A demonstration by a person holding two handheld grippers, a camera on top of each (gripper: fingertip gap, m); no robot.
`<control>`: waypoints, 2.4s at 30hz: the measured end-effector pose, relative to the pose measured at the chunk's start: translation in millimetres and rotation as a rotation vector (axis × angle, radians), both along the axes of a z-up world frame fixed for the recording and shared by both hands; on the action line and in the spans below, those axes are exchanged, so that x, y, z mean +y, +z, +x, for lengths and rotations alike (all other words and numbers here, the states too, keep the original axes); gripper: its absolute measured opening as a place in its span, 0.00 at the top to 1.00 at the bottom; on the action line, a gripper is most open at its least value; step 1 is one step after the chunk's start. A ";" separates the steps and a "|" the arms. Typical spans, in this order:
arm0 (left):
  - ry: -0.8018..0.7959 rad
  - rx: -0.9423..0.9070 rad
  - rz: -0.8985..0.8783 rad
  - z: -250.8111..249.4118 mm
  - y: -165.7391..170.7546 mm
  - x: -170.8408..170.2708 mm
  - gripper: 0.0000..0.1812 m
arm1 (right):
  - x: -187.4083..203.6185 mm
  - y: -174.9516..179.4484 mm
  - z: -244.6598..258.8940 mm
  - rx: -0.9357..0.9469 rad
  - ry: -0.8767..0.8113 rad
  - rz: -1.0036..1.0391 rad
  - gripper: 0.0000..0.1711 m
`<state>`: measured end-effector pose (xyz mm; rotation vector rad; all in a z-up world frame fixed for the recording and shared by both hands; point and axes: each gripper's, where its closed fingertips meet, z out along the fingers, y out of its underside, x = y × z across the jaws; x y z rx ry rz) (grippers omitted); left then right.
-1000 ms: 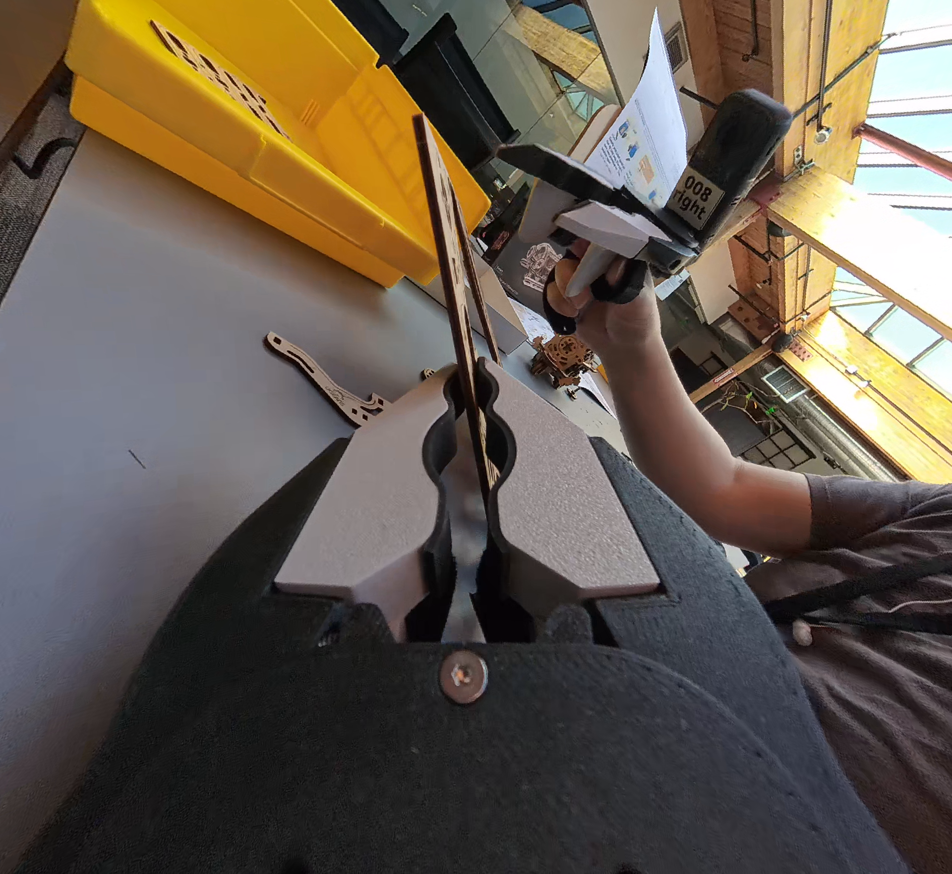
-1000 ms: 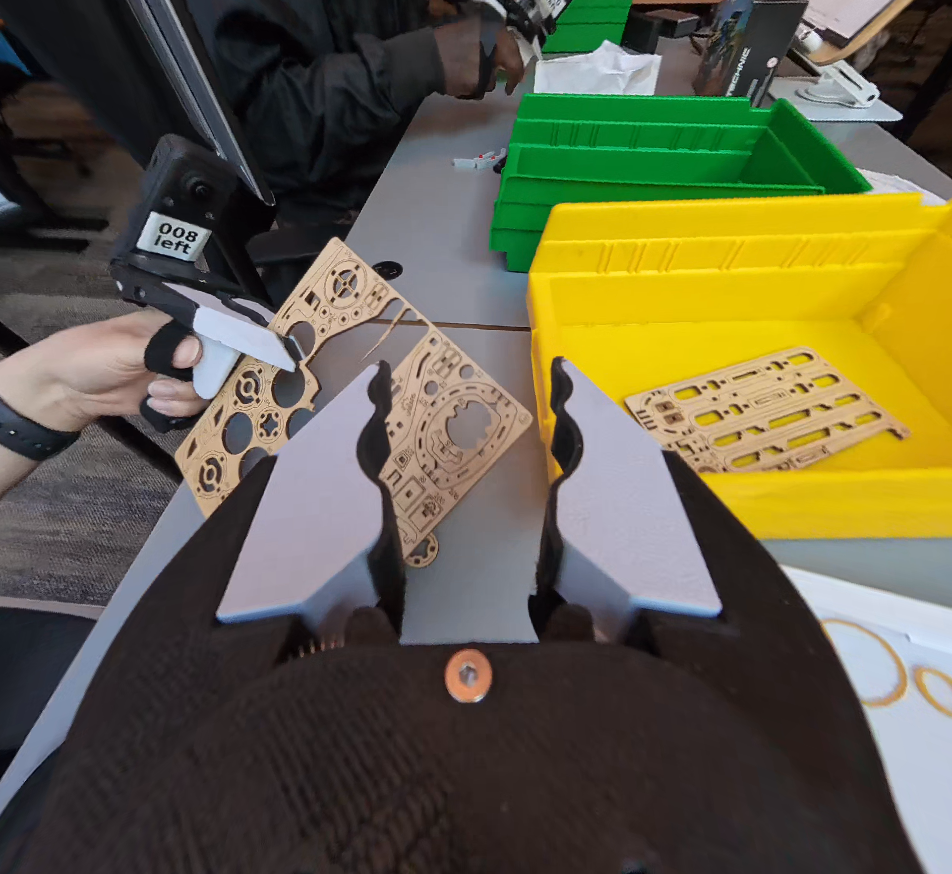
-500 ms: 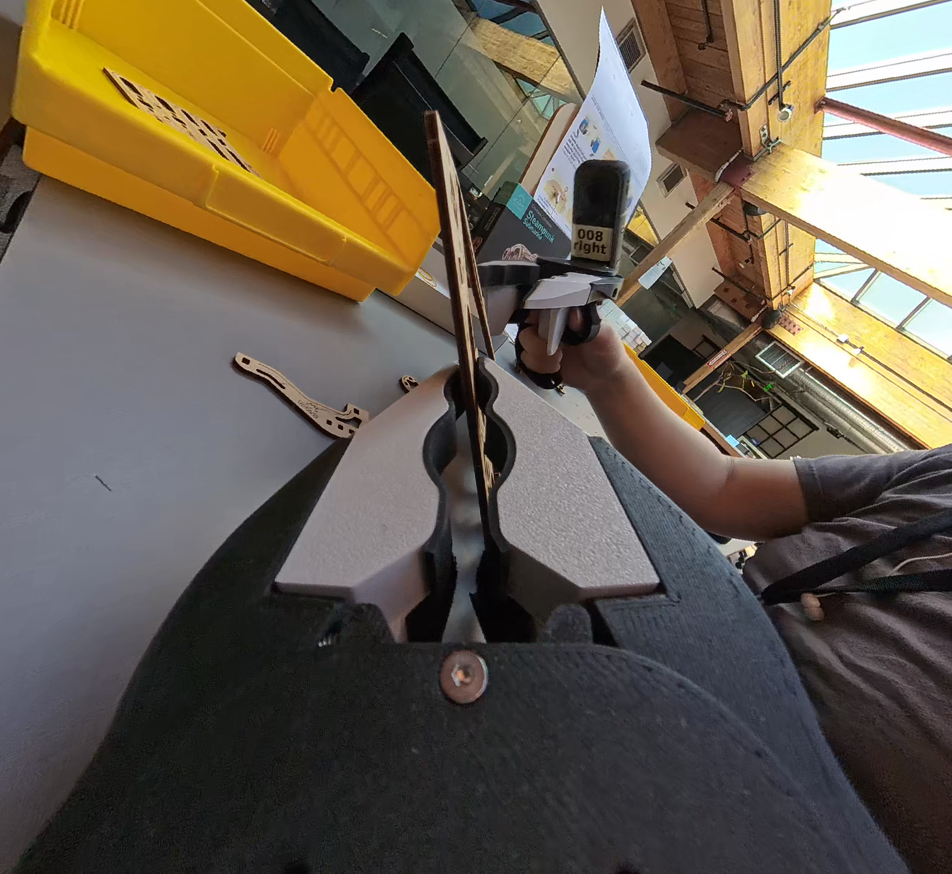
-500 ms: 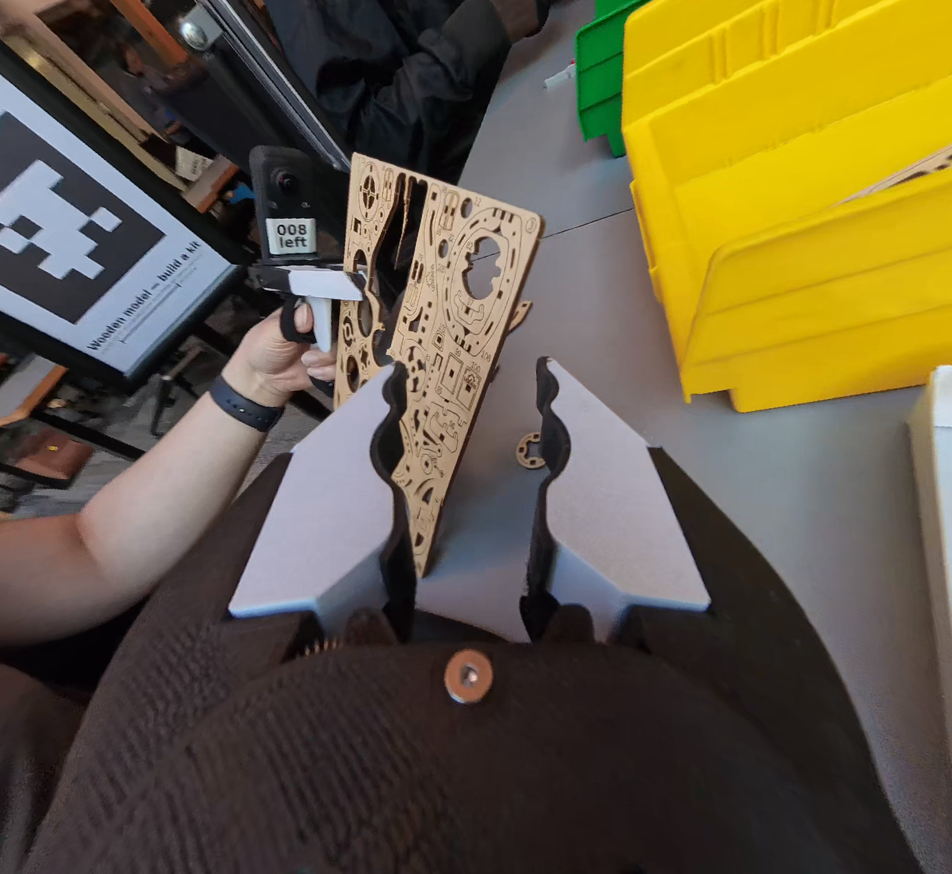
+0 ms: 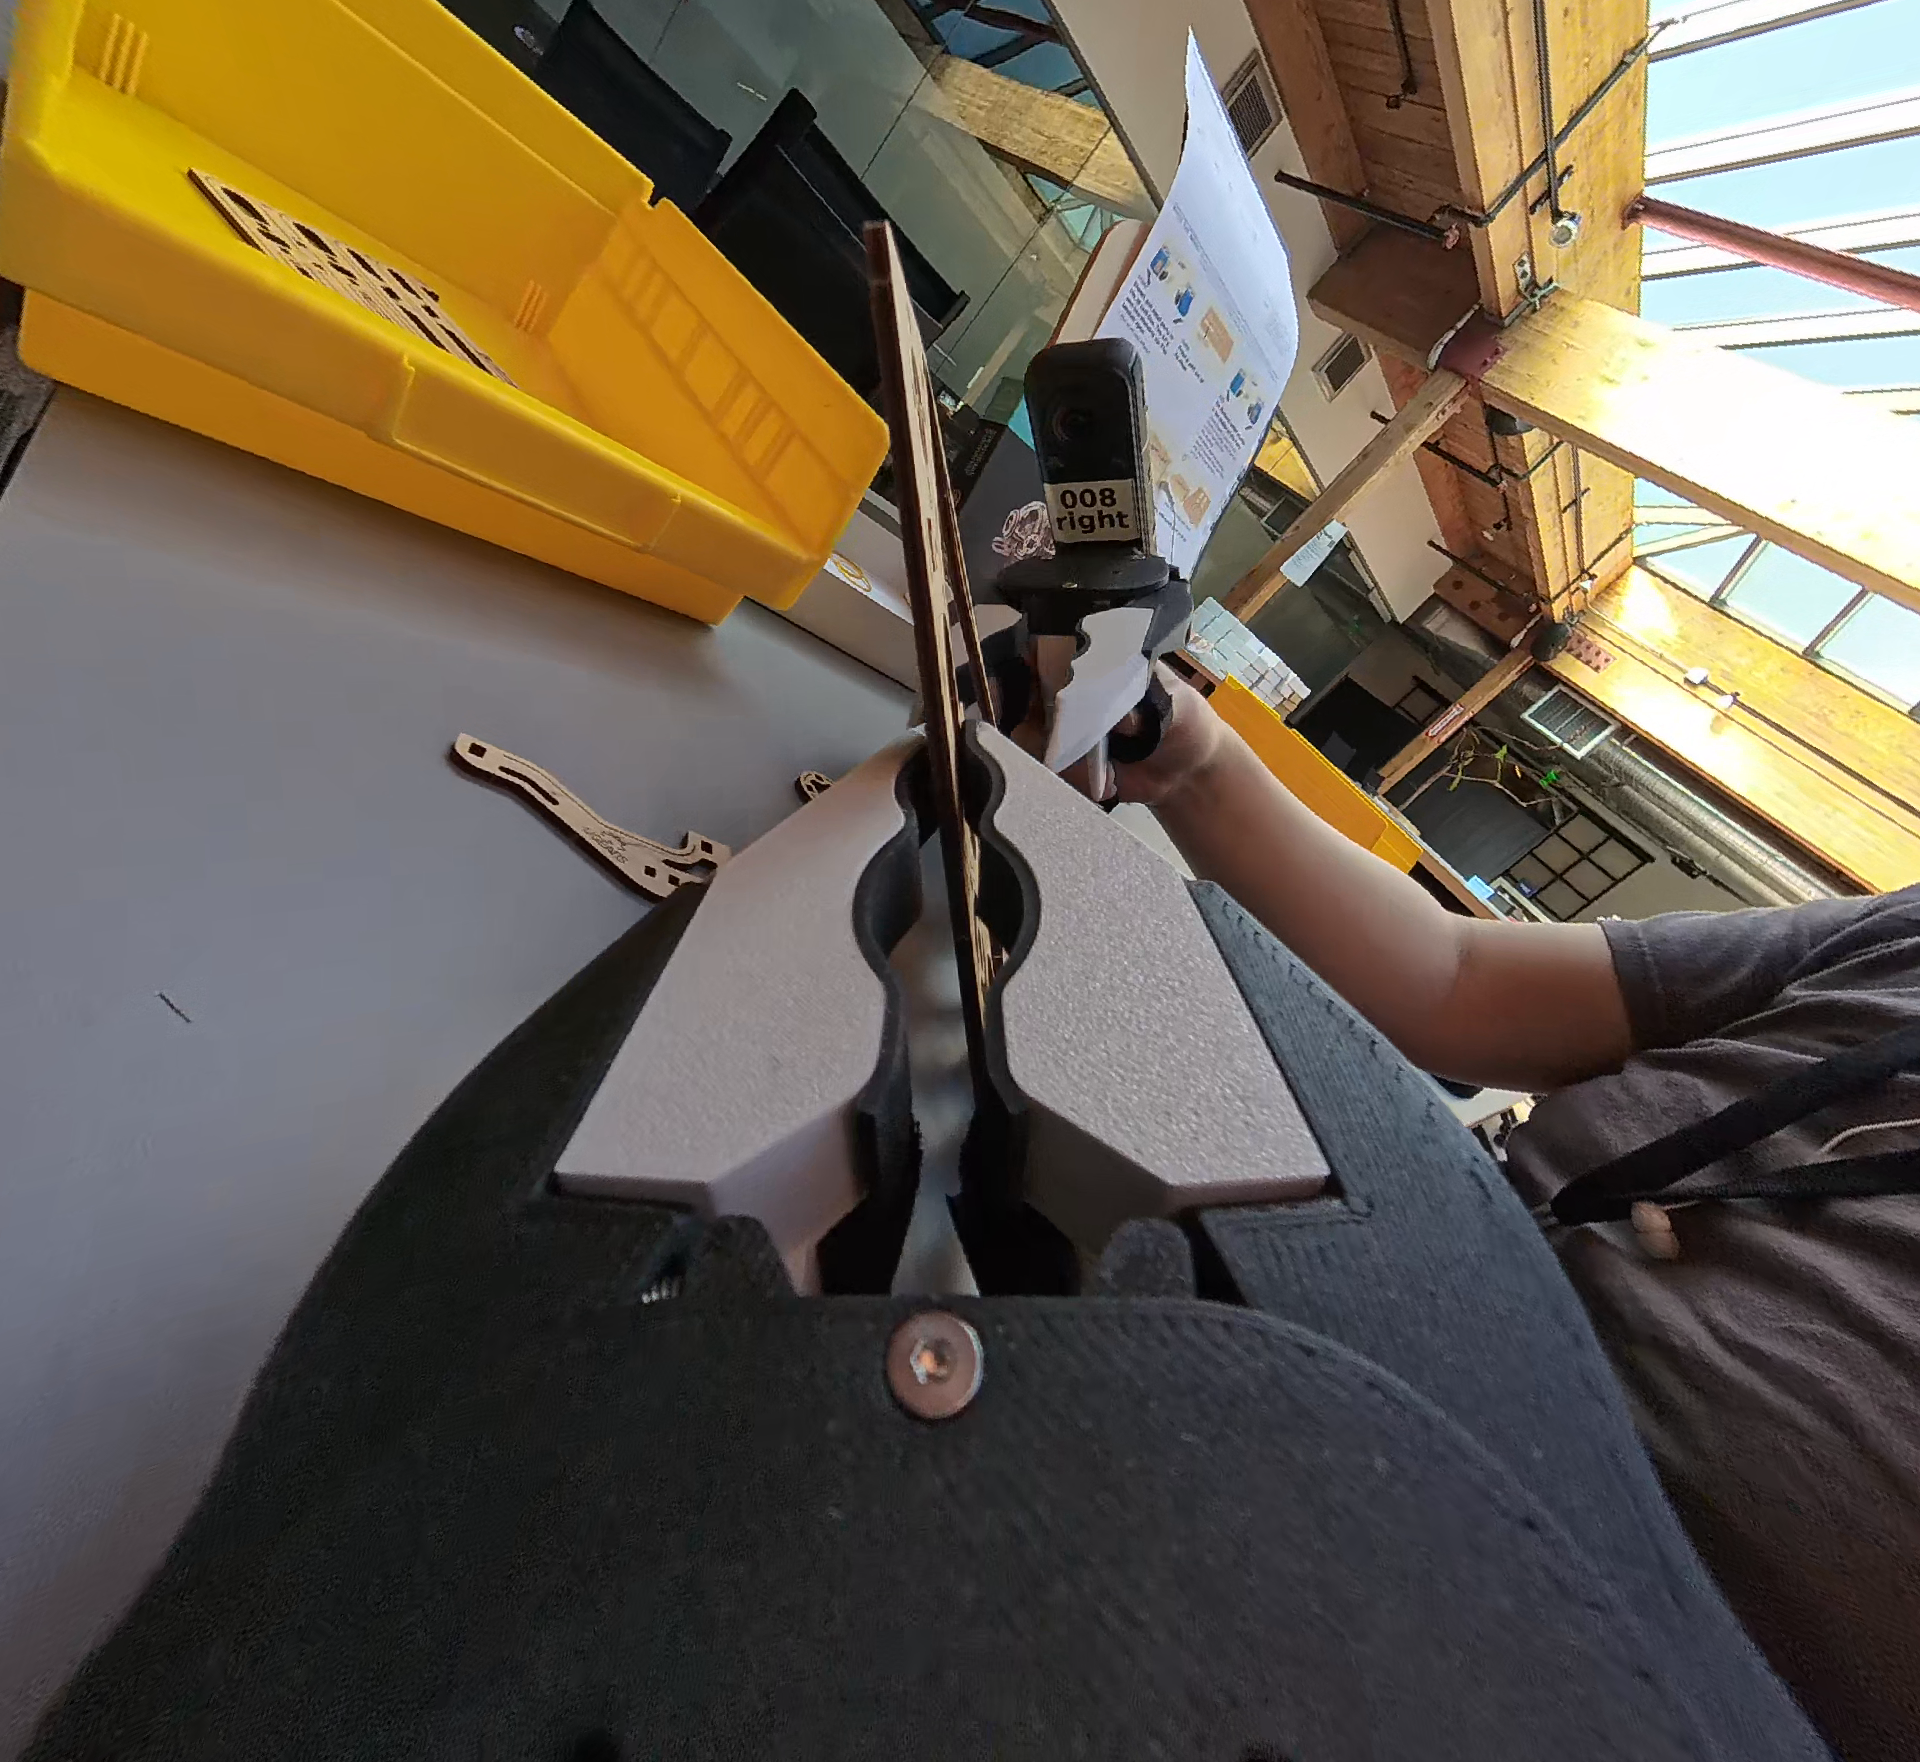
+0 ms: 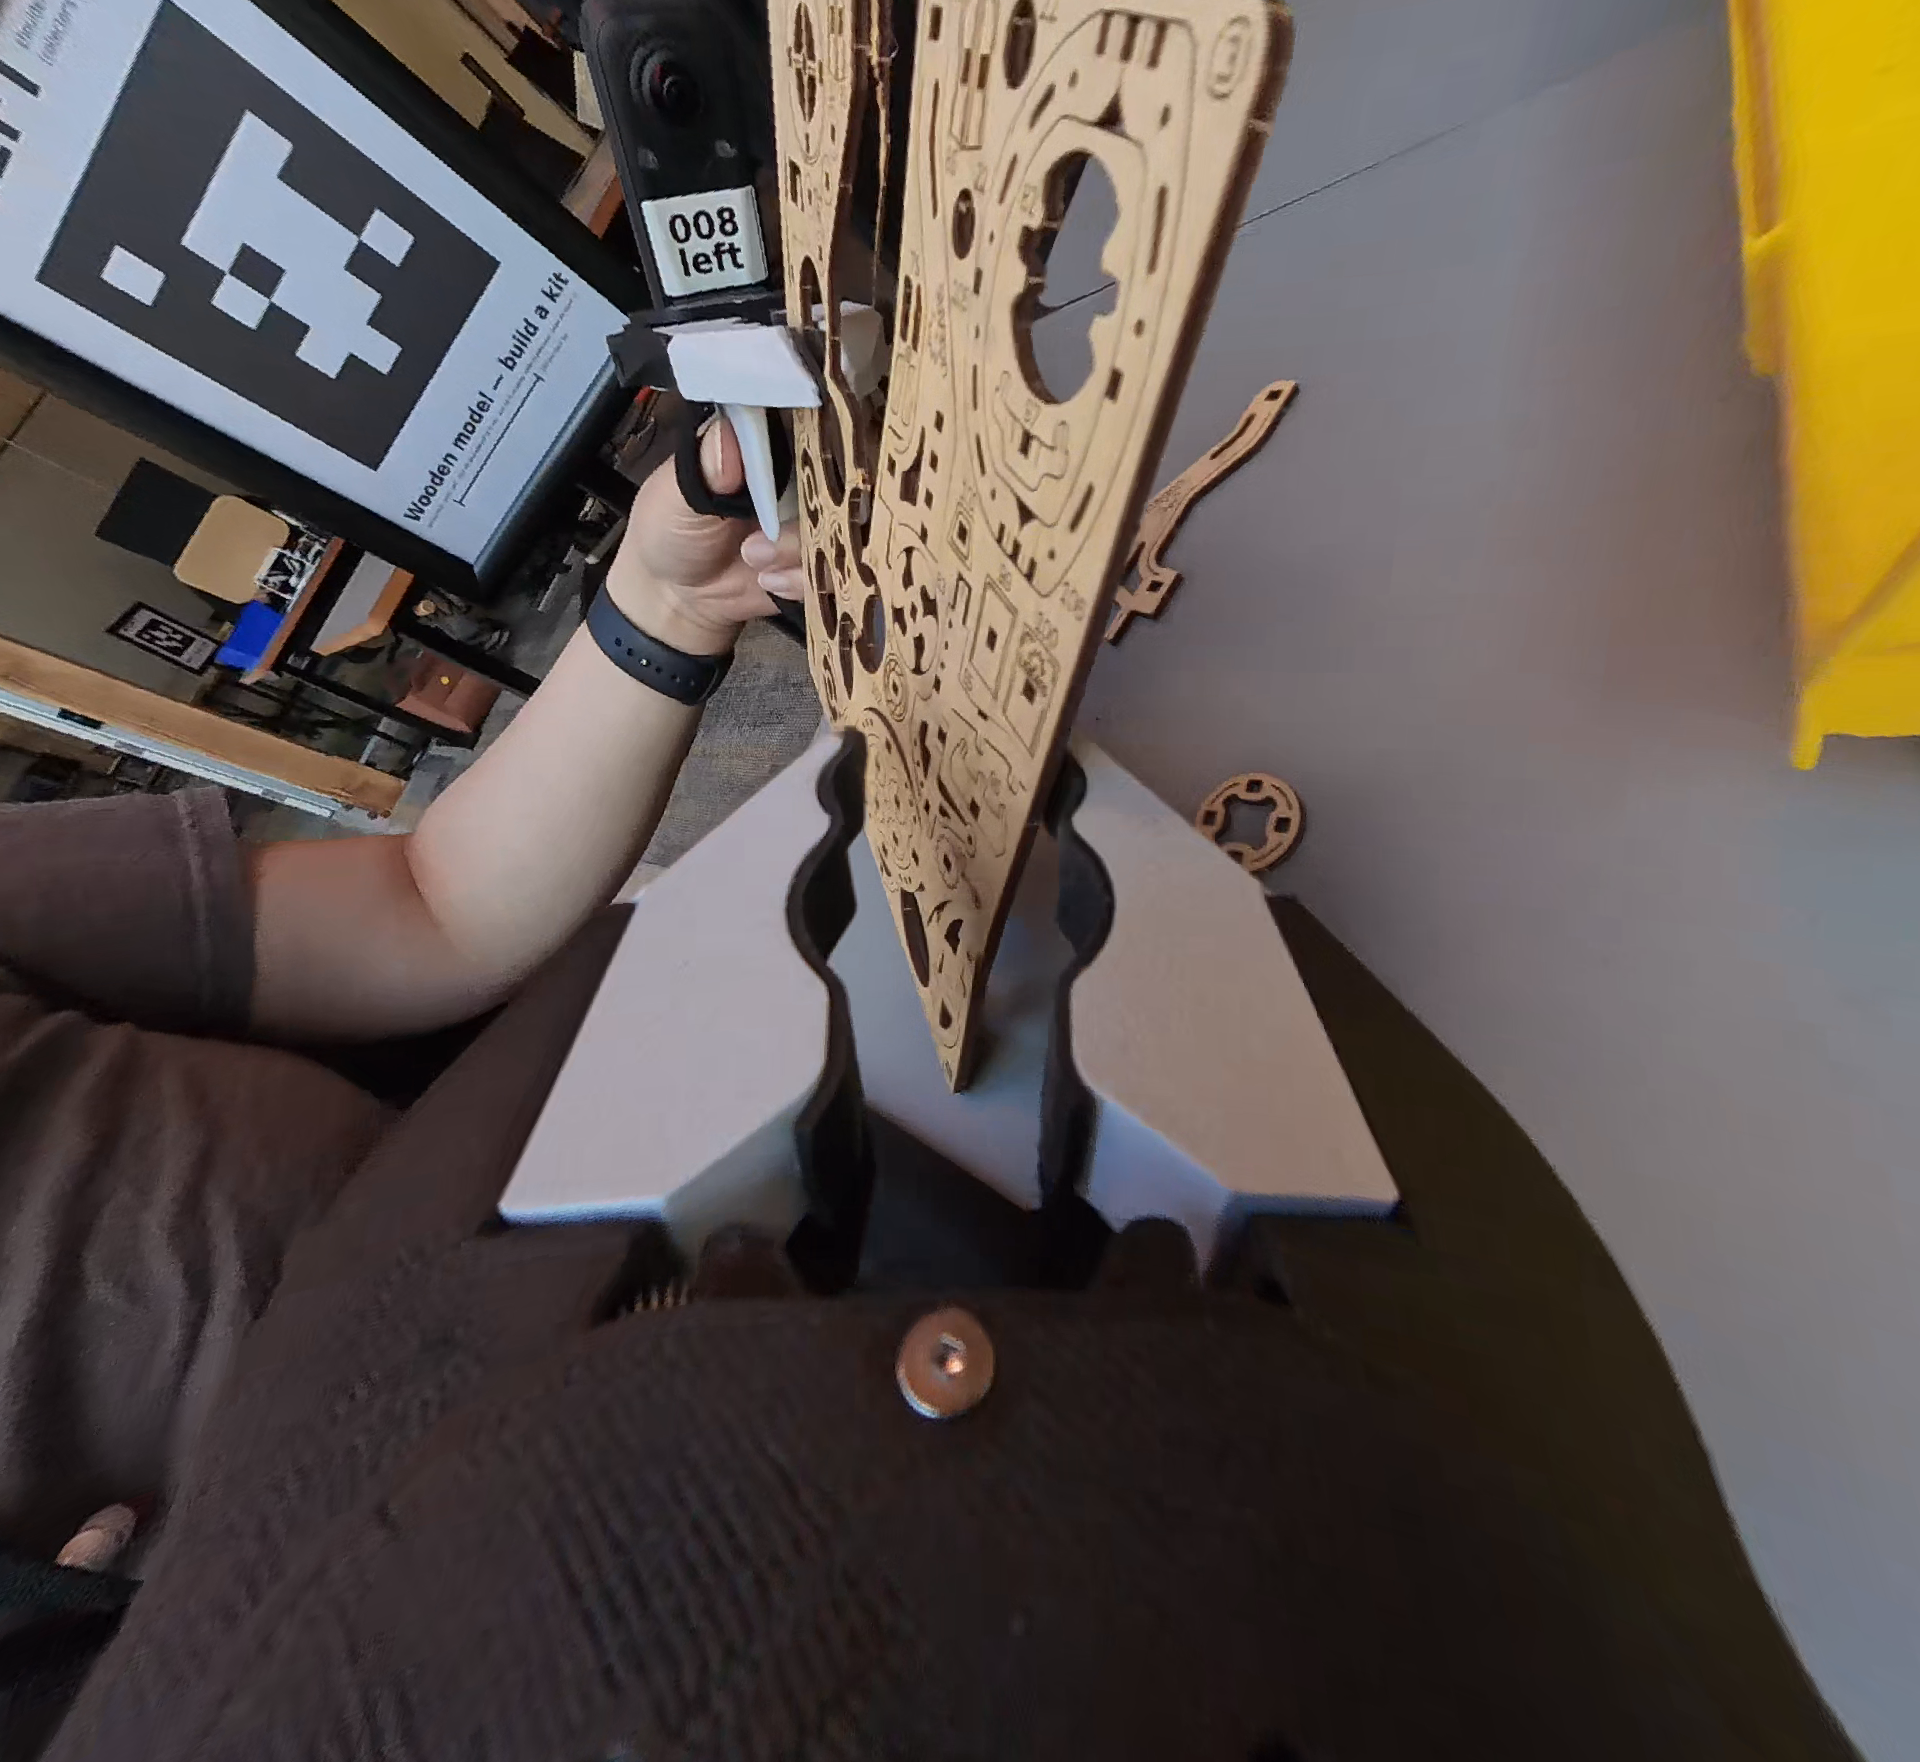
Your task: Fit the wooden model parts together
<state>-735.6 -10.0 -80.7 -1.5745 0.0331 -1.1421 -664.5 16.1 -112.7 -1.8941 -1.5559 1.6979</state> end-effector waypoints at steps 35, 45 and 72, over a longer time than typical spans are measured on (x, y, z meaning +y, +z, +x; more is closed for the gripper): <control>-0.056 -0.146 -0.023 -5.6 13.6 -24.0 0.86 | 1.8 60.7 9.1 0.249 0.008 -0.375 0.99; -0.187 -0.146 -0.029 35.5 16.7 -31.2 0.99 | -0.5 67.5 17.9 0.275 0.002 -0.365 1.00; -0.130 -0.170 -0.092 37.9 22.1 -31.8 1.00 | 4.9 56.9 33.2 0.258 -0.063 -0.235 0.91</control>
